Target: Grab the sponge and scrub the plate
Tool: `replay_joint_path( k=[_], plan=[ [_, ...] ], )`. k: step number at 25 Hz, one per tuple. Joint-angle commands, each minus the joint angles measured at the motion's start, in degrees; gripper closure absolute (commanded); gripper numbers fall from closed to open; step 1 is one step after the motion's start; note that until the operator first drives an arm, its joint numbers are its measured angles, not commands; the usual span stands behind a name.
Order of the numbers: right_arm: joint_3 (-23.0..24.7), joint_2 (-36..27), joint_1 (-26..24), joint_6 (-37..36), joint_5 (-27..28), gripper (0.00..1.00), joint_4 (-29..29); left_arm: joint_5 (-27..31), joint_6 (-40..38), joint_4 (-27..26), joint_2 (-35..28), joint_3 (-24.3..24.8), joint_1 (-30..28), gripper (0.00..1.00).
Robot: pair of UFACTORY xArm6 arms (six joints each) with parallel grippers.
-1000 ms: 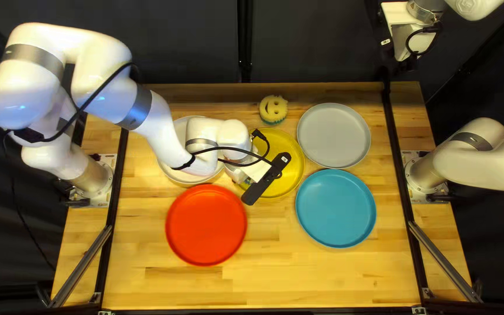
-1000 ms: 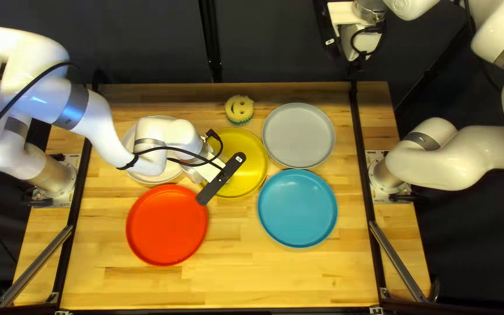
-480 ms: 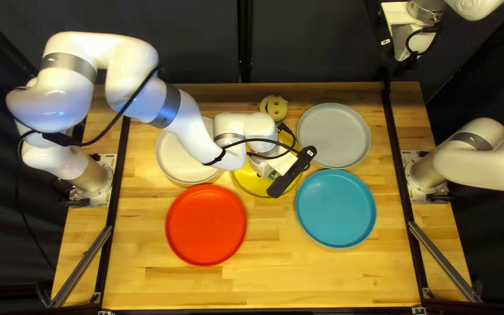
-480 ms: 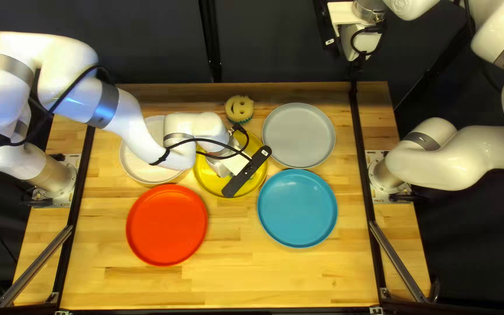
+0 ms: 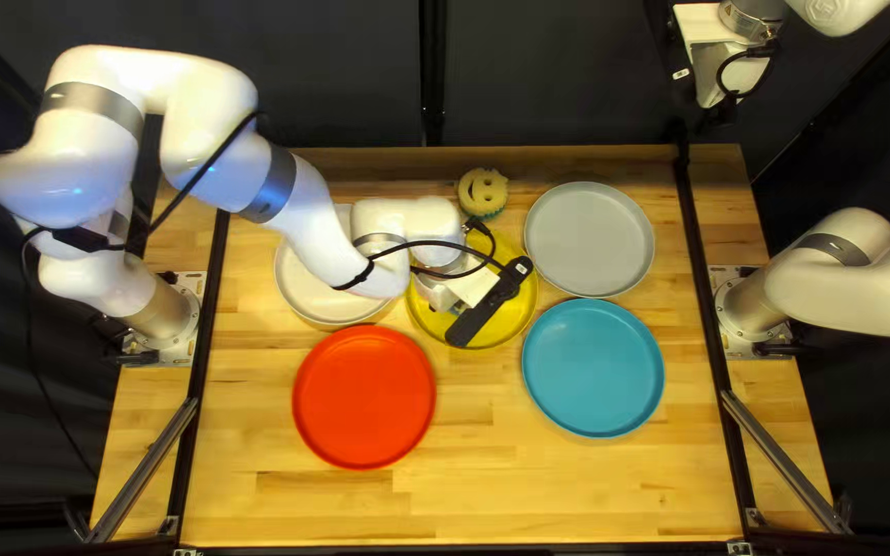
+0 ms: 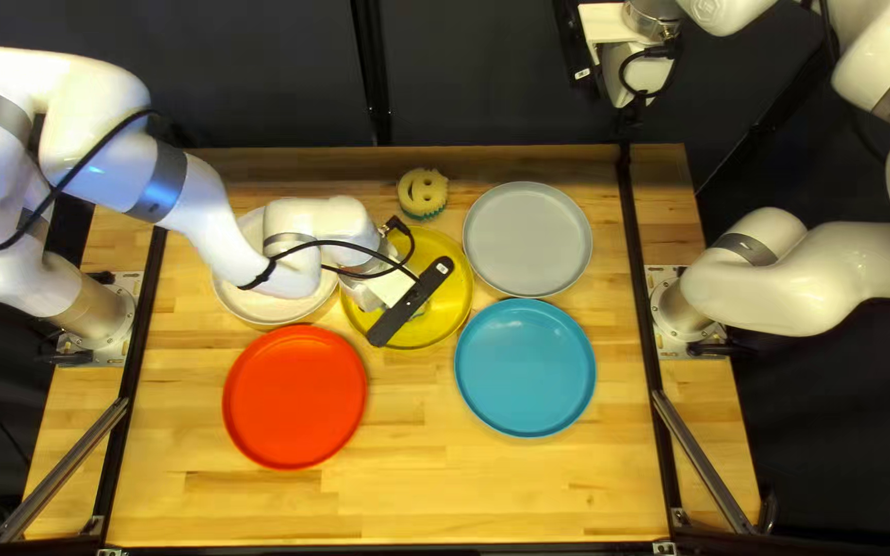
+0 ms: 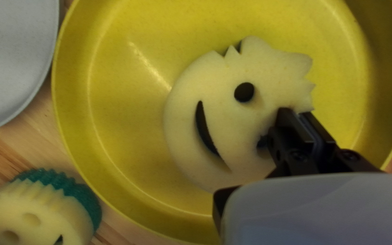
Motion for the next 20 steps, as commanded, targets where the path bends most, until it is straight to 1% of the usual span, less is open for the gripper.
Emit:
replay_joint_path(
  k=[1, 5, 9, 10, 11, 14, 17, 20],
  plan=[
    [0.00, 0.00, 0.00, 0.00, 0.00, 0.00, 0.00, 0.52, -0.18, -0.36, 0.14, -0.68, 0.12, 1.00],
    [0.00, 0.00, 0.00, 0.00, 0.00, 0.00, 0.00, 1.59, 0.30, -0.21, 2.15, -4.09, 0.61, 1.00],
    [0.00, 0.00, 0.00, 0.00, 0.00, 0.00, 0.00, 3.25, 1.12, 0.18, 5.53, -9.66, 1.17, 1.00],
    [0.00, 0.00, 0.00, 0.00, 0.00, 0.00, 0.00, 3.44, 1.31, 0.21, 5.87, -10.27, 1.28, 1.00],
    [0.00, 0.00, 0.00, 0.00, 0.00, 0.00, 0.00, 4.20, 1.83, 0.34, 7.20, -12.47, 1.66, 1.00],
    [0.00, 0.00, 0.00, 0.00, 0.00, 0.00, 0.00, 5.47, 3.21, 0.36, 9.61, -16.19, 2.49, 1.00],
    [0.00, 0.00, 0.00, 0.00, 0.00, 0.00, 0.00, 6.06, 4.52, 0.06, 11.14, -18.20, 3.19, 1.00],
    [0.00, 0.00, 0.00, 0.00, 0.00, 0.00, 0.00, 6.12, 5.02, -0.11, 10.28, -17.18, 3.39, 1.00]
  ],
)
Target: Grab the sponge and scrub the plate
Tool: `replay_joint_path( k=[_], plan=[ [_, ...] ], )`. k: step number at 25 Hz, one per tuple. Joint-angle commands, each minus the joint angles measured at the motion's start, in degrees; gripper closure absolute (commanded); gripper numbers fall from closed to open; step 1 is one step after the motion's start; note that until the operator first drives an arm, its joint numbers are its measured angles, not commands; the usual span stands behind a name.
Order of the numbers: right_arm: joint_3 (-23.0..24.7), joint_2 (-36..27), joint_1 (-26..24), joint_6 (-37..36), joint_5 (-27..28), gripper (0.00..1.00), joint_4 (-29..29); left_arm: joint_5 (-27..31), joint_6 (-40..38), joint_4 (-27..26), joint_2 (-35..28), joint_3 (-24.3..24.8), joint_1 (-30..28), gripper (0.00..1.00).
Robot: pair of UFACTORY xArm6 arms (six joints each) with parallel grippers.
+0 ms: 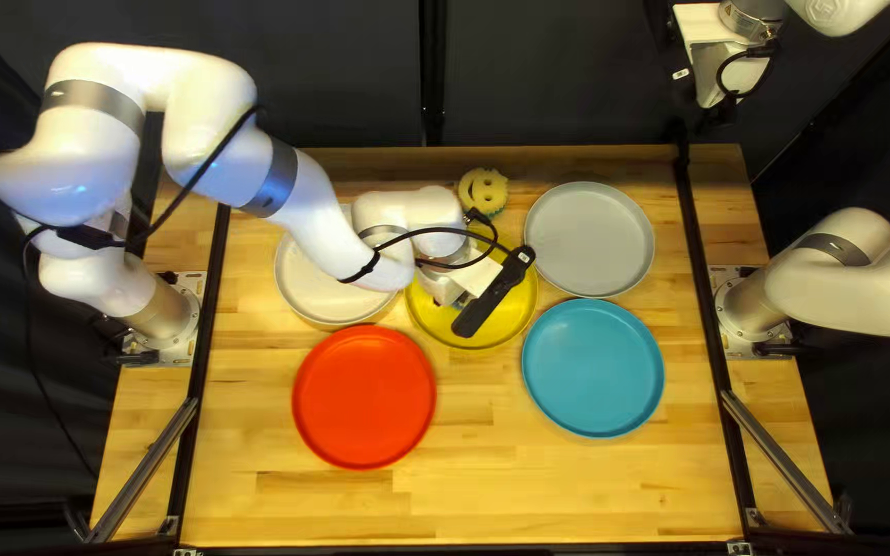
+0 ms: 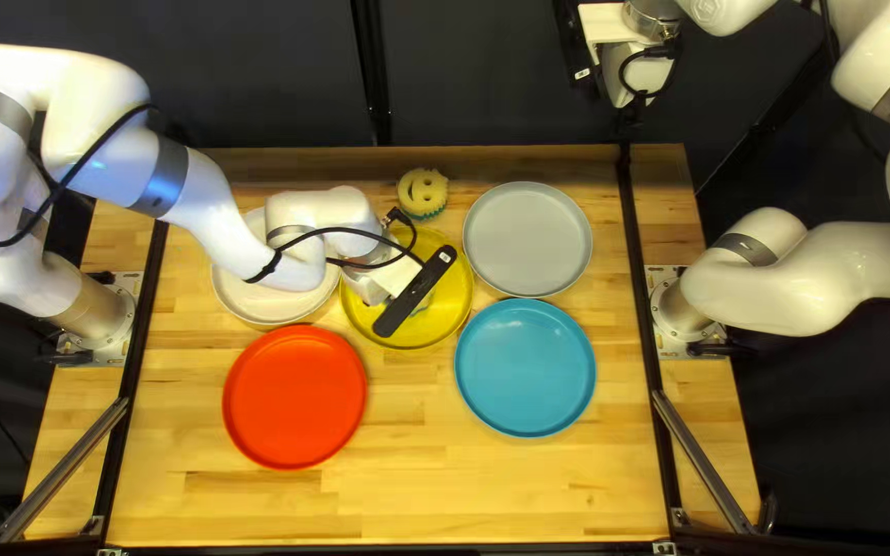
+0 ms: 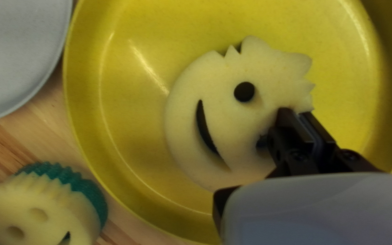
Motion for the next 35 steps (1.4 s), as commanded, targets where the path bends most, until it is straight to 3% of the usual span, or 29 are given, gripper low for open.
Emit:
replay_joint_path(
  k=[1, 11, 15, 28, 32, 35],
  plan=[
    [0.00, 0.00, 0.00, 0.00, 0.00, 0.00, 0.00, -0.06, 0.71, -0.35, -1.78, 2.31, 0.30, 1.00],
    [0.00, 0.00, 0.00, 0.00, 0.00, 0.00, 0.00, -3.37, -0.55, -1.41, -9.63, 14.97, 0.08, 1.00],
    [0.00, 0.00, 0.00, 0.00, 0.00, 0.00, 0.00, -3.62, -0.57, -2.15, -10.57, 16.44, 0.20, 1.00],
    [0.00, 0.00, 0.00, 0.00, 0.00, 0.00, 0.00, 1.71, 2.41, -1.71, -0.82, 0.23, 2.81, 1.00],
    [0.00, 0.00, 0.00, 0.00, 0.00, 0.00, 0.00, 2.16, 4.68, -2.58, 0.48, -1.09, 4.44, 1.00],
    [0.00, 0.00, 0.00, 0.00, 0.00, 0.00, 0.00, 1.69, 5.88, -3.38, -0.14, 0.55, 5.09, 1.00]
  ],
)
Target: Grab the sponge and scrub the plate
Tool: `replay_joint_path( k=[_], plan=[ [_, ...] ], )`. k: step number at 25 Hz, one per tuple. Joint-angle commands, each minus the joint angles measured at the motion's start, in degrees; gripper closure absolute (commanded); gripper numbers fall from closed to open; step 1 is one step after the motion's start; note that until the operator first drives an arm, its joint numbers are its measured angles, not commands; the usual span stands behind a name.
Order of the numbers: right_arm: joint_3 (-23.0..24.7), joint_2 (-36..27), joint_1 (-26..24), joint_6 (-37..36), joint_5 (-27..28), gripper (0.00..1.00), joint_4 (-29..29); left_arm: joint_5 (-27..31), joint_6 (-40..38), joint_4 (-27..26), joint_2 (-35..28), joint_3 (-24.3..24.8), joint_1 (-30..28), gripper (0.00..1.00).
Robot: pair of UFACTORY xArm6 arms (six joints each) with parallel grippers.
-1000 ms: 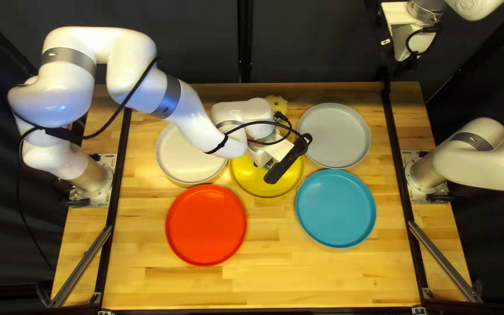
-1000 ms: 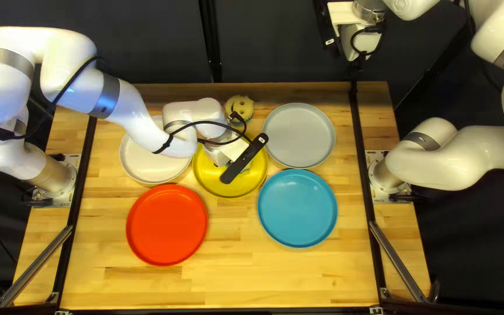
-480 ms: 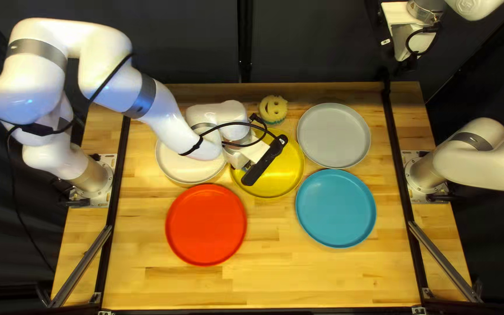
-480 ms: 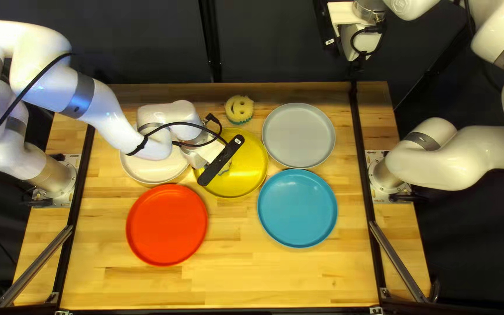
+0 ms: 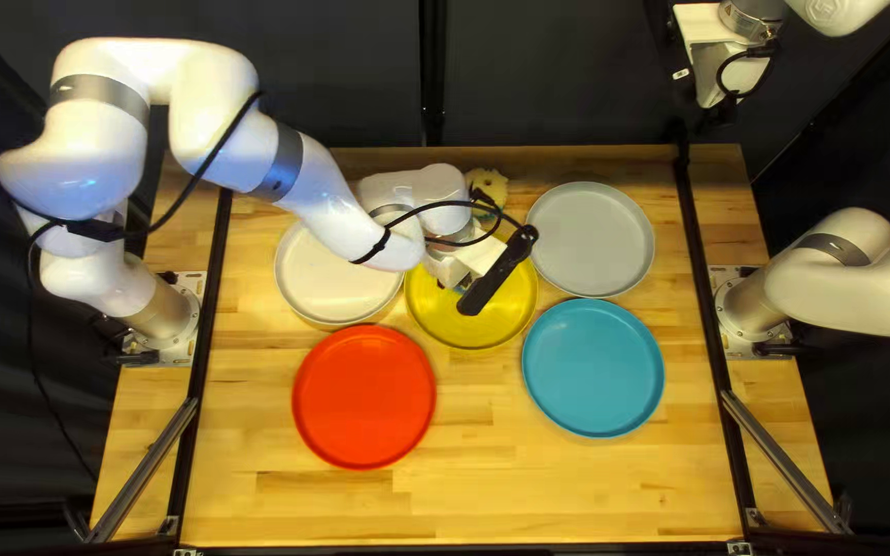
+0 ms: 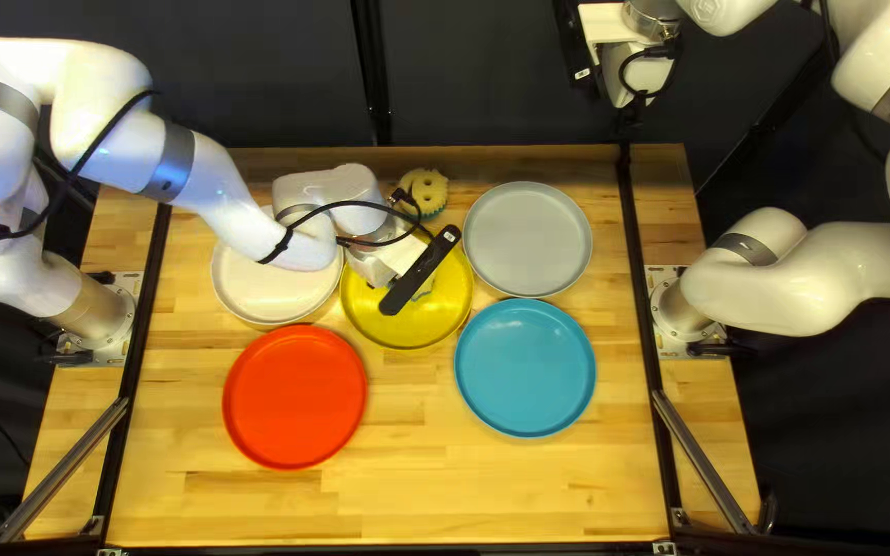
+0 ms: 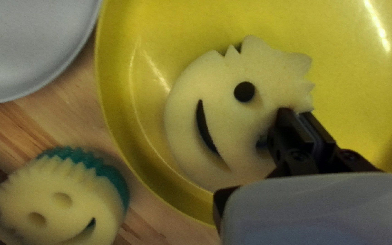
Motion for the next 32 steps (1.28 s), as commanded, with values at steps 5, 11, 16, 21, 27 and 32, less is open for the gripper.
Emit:
replay_joint_path(
  k=[5, 11, 16, 21, 27, 32],
  plan=[
    [0.00, 0.00, 0.00, 0.00, 0.00, 0.00, 0.00, -1.50, 1.24, -1.60, -3.55, 6.37, 0.49, 1.00],
    [0.00, 0.00, 0.00, 0.00, 0.00, 0.00, 0.00, -2.94, 0.45, -1.94, -7.59, 12.70, 0.01, 1.00],
    [0.00, 0.00, 0.00, 0.00, 0.00, 0.00, 0.00, -3.17, -0.26, -2.04, -8.40, 14.11, -0.32, 1.00],
    [0.00, 0.00, 0.00, 0.00, 0.00, 0.00, 0.00, -1.47, 0.01, -1.55, -4.38, 7.79, 0.05, 1.00],
    [0.00, 0.00, 0.00, 0.00, 0.00, 0.00, 0.00, 0.49, 0.15, -0.82, -0.82, 1.38, 0.05, 1.00],
    [0.00, 0.00, 0.00, 0.00, 0.00, 0.00, 0.00, 1.07, -0.29, -0.02, 0.44, -1.15, -0.88, 1.00]
  ],
)
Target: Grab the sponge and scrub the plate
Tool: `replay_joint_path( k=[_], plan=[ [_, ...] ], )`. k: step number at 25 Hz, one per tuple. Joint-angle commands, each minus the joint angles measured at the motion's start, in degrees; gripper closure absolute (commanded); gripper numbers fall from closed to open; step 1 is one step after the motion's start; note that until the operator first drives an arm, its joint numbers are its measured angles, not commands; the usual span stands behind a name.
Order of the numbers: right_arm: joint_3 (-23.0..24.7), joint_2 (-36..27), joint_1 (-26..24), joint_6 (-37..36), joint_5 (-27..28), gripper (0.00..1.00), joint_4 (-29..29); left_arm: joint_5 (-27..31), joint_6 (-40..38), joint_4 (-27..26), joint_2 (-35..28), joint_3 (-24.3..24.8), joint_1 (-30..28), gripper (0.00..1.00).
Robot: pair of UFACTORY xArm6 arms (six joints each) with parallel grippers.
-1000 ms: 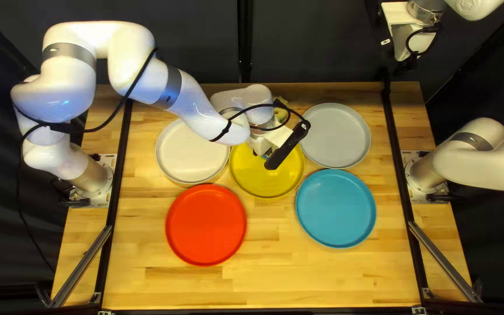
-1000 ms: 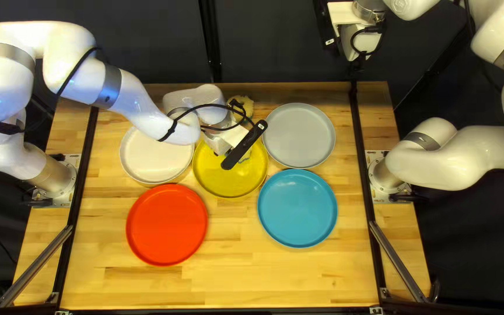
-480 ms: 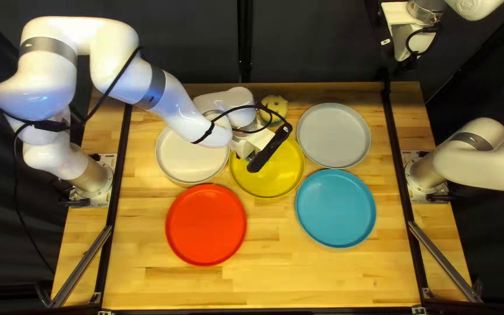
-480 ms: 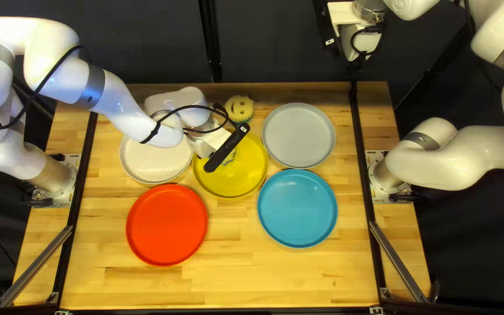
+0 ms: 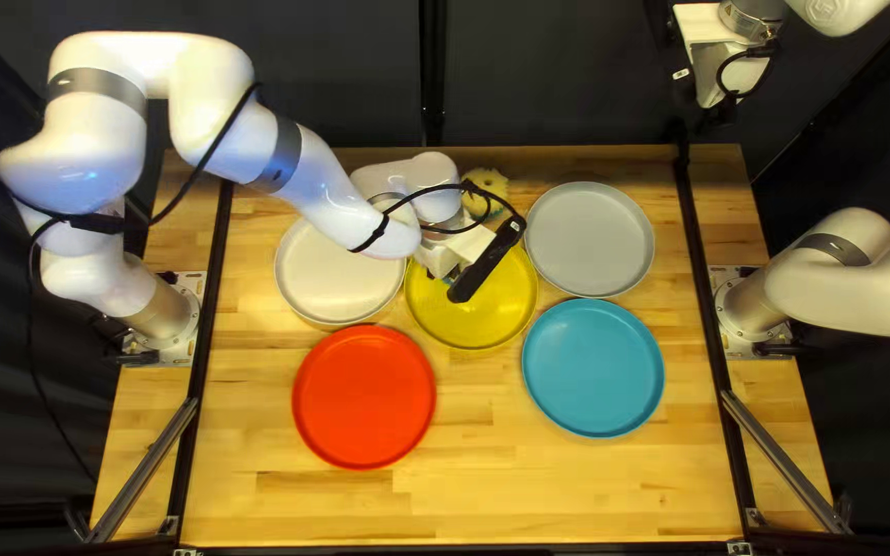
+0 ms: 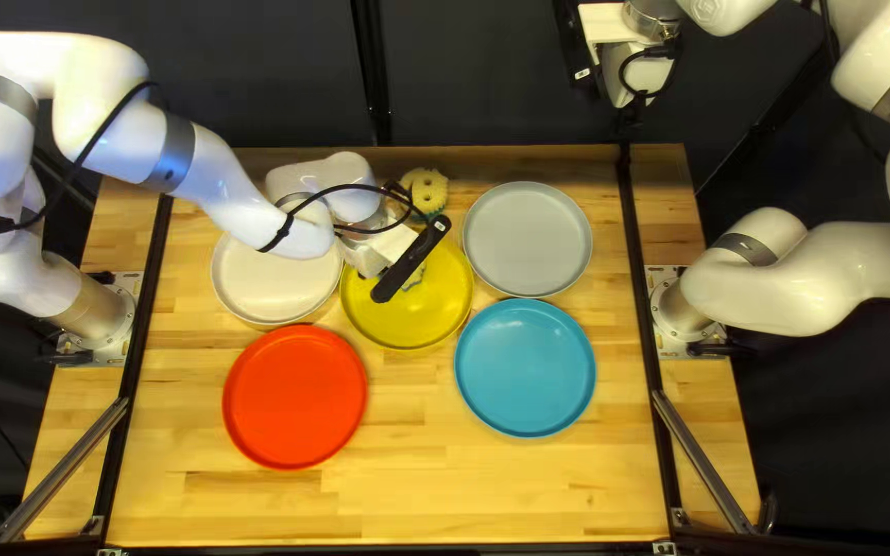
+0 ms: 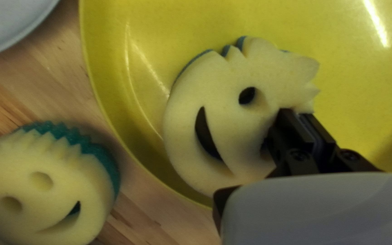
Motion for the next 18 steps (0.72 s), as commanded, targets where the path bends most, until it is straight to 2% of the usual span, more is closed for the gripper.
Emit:
replay_joint_path(
  k=[1, 5, 12, 15, 18],
  plan=[
    [0.00, 0.00, 0.00, 0.00, 0.00, 0.00, 0.00, -0.13, -0.55, 0.53, -0.36, 0.16, -0.93, 1.00],
    [0.00, 0.00, 0.00, 0.00, 0.00, 0.00, 0.00, -1.53, -1.40, 0.65, -3.39, 4.65, -1.85, 1.00],
    [0.00, 0.00, 0.00, 0.00, 0.00, 0.00, 0.00, -6.43, -3.47, -0.83, -10.09, 16.71, -4.13, 1.00],
    [0.00, 0.00, 0.00, 0.00, 0.00, 0.00, 0.00, -6.68, -3.93, -1.15, -11.30, 18.53, -4.30, 1.00],
    [0.00, 0.00, 0.00, 0.00, 0.00, 0.00, 0.00, -5.39, -4.58, -0.53, -10.85, 16.59, -4.13, 1.00]
  ],
)
